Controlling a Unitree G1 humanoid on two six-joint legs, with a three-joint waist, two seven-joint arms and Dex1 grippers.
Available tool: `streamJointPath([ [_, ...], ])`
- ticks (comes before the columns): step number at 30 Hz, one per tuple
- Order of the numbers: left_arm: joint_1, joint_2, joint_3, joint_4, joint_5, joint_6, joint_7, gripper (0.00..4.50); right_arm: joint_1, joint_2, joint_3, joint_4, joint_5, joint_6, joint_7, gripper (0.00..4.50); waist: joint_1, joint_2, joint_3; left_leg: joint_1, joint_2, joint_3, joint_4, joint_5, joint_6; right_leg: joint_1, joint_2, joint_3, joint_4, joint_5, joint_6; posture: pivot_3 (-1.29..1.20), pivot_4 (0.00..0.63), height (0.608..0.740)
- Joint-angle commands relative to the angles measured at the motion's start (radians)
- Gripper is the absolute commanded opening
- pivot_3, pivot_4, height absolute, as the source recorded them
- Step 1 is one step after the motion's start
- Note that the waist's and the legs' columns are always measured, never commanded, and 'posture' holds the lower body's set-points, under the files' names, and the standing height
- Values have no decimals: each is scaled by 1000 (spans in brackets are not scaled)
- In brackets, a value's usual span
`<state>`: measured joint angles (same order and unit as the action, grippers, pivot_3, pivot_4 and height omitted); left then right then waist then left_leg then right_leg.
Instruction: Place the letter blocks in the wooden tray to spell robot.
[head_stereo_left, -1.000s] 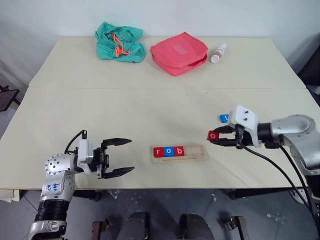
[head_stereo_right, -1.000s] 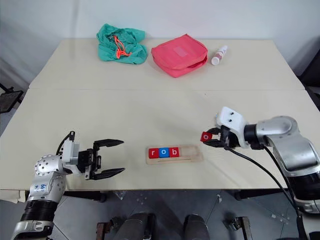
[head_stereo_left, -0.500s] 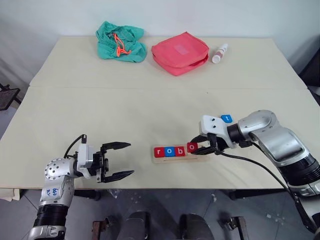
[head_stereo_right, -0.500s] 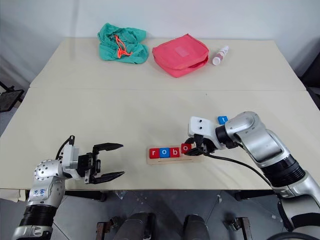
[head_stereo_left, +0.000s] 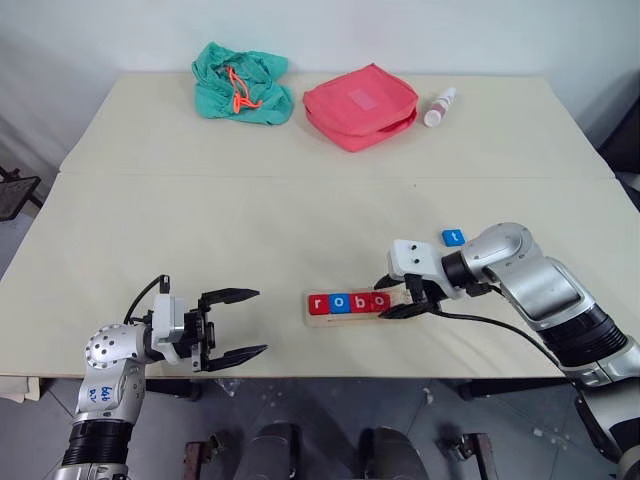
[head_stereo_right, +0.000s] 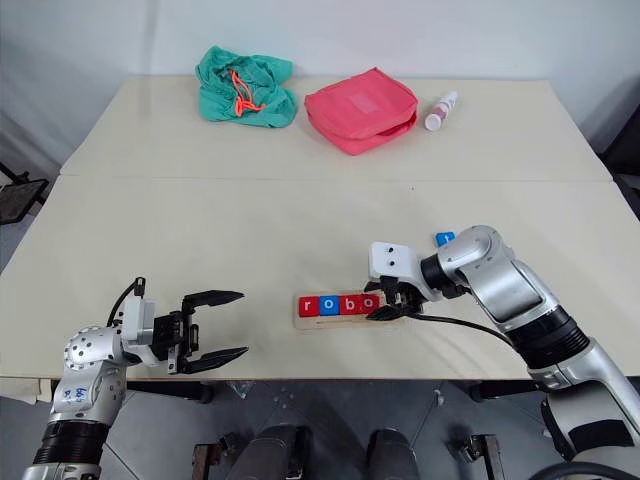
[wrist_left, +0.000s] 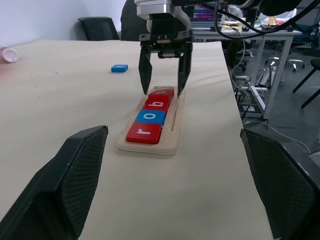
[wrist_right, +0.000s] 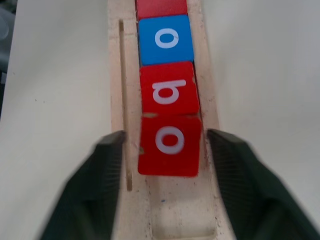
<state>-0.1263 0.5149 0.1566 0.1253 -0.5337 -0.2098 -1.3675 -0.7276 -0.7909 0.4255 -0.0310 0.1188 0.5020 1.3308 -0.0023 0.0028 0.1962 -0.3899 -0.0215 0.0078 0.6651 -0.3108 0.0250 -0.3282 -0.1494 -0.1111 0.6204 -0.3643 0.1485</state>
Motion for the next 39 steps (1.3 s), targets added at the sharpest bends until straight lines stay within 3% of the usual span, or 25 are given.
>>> streamJointPath([
  [1, -5, 5, 10, -26, -16, -15, 2, 4500, -11, -6, -20, -18, -9, -11, 8, 4012, 0, 0, 0, 0, 0, 0, 0, 0, 0, 0, 0, 0, 0, 0, 0, 0, 150, 740],
  [3, -11, 3, 7, -21, -15, -15, 0, 4500, -11, -9, -28, -28, -10, -3, 4, 4433, 1, 0, 0, 0, 0, 0, 0, 0, 0, 0, 0, 0, 0, 0, 0, 0, 150, 740],
  [11, -56, -4, -5, 23, -7, -21, -12, 4500, 31, -34, -88, -109, 24, 64, -31, 4433, 2, 0, 0, 0, 0, 0, 0, 0, 0, 0, 0, 0, 0, 0, 0, 0, 150, 740],
  [14, -73, -5, -9, 42, -6, -24, -17, 4500, 91, -63, -155, -198, 87, 120, -28, 3869, 4, 0, 0, 0, 0, 0, 0, 0, 0, 0, 0, 0, 0, 0, 0, 0, 150, 740],
  [24, -100, -12, -22, 70, -7, -29, -36, 4500, 179, -89, -166, -272, 120, 198, -73, 245, 2, 0, 0, 0, 0, 0, 0, 0, 0, 0, 0, 0, 0, 0, 0, 0, 150, 740],
  [25, -100, -12, -21, 69, -8, -28, -37, 4500, 180, -89, -162, -266, 117, 197, -75, 68, 2, 0, 0, 0, 0, 0, 0, 0, 0, 0, 0, 0, 0, 0, 0, 0, 150, 740],
  [39, -36, 55, 36, 34, -46, -4, -82, 4500, 138, -28, -94, -113, 51, 103, -94, 68, 0, 0, 0, 0, 0, 0, 0, 0, 0, 0, 0, 0, 0, 0, 0, 0, 150, 740],
])
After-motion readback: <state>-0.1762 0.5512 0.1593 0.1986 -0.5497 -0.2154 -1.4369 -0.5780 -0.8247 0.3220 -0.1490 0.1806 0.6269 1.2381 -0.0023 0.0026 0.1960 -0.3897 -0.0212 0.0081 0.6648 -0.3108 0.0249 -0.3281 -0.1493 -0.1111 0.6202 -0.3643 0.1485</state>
